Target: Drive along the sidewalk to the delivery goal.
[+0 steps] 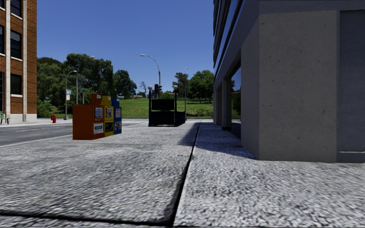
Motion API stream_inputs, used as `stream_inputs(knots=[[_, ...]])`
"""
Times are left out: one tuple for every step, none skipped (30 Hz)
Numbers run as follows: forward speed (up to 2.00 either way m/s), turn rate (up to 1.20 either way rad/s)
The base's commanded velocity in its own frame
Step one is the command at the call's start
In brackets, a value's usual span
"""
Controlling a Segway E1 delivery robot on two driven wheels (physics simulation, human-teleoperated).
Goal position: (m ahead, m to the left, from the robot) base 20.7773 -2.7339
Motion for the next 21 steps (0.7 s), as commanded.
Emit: stream_inputs(knots=[[1.94,0.0],[1.94,0.0],[1.94,-0.03],[1.94,-0.03],[1.94,-0.03],[1.94,-0.04],[1.94,0.0],[1.94,0.0],[1.94,0.0],[1.94,0.0],[1.94,0.0],[1.94,0.0],[1.94,0.0],[1.94,0.0],[1.94,0.0],[1.94,0.0],[1.94,0.0],[1.94,0.0],[1.94,0.0],[1.94,0.0],[1.94,0.0]])
